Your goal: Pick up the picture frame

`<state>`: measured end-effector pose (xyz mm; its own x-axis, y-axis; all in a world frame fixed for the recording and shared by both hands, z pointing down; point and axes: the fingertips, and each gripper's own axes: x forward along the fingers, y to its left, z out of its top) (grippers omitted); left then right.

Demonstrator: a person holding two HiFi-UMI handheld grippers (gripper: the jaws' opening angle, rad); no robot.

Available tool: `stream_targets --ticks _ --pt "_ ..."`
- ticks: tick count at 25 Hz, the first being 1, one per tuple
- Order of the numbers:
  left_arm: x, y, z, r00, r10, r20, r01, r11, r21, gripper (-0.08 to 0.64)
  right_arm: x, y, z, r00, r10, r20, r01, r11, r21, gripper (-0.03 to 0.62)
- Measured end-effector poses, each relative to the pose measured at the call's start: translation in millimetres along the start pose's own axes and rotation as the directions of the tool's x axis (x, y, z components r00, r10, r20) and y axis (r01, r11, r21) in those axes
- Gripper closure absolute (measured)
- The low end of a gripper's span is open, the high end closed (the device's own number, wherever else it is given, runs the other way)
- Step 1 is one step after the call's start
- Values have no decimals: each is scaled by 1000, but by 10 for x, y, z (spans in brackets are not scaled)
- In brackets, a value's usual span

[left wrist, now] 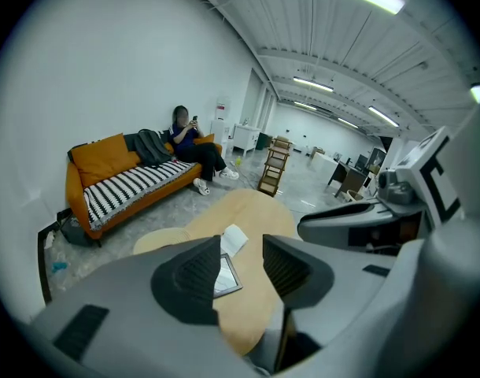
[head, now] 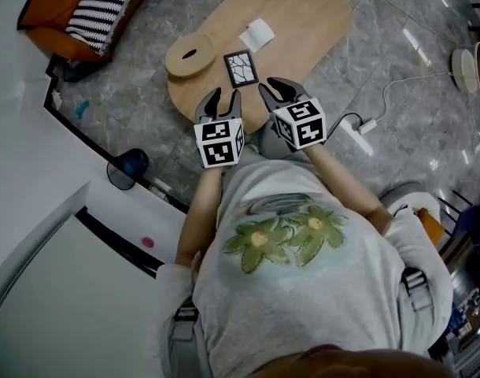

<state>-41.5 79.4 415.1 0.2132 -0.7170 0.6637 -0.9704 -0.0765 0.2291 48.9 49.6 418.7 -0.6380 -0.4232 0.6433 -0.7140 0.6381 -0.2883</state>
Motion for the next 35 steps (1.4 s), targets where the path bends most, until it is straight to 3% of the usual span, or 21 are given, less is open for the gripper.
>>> stream_targets --ticks 21,35 --pt "782 269 -226 990 18 -140 -27 998 -61 364 727 -466 -203 985 82 -149 -72 995 72 453" --pt "1256 367 -414 978 -11 -207 -8 996 -89 364 1151 -737 -394 977 83 -194 -58 990 128 440"
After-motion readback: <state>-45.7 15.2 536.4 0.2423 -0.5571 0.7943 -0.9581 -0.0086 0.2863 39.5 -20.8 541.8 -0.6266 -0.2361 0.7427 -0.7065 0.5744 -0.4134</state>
